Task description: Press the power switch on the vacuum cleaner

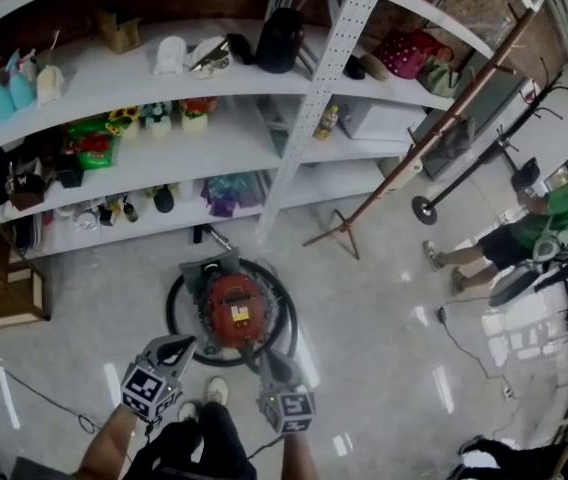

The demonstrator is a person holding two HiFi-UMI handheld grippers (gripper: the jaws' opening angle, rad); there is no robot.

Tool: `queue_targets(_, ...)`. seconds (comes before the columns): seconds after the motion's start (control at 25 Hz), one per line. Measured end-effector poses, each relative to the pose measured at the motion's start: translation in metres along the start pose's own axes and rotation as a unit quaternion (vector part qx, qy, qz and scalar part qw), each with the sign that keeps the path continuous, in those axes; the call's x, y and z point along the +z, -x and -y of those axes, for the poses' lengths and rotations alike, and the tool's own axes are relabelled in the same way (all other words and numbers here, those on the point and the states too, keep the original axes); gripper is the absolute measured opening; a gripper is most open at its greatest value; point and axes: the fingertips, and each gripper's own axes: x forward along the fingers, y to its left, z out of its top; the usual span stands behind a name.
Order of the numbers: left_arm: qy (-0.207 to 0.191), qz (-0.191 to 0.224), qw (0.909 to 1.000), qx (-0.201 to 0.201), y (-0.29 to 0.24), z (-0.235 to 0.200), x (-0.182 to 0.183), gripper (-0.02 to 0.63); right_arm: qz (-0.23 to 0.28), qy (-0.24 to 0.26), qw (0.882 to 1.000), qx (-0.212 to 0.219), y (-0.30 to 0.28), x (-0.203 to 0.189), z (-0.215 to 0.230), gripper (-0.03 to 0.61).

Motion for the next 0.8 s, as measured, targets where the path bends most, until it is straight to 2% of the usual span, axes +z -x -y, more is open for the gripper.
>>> queue_targets(0.2, -0.022, 0.019, 0.9996, -0.006, 0.013, 0.006, 0.024, 0.008, 0.021, 0.006, 1.000, -0.014, 0.023, 0.028, -0.005, 0.012)
queue_targets(0.52, -0.025, 0.036, 0.9990, -0.015, 0.031, 0.018, 0.059, 0.008, 0.036, 0.008, 0.999, -0.017, 0.045, 0.057, -0.024, 0.012)
queue_targets(0.8, -0.042, 0.059, 0.9974, -0.007, 0.051, 0.022, 0.091, 0.008, 0.054, 0.018, 0.998, -0.015, 0.062, 0.086, -0.041, 0.012)
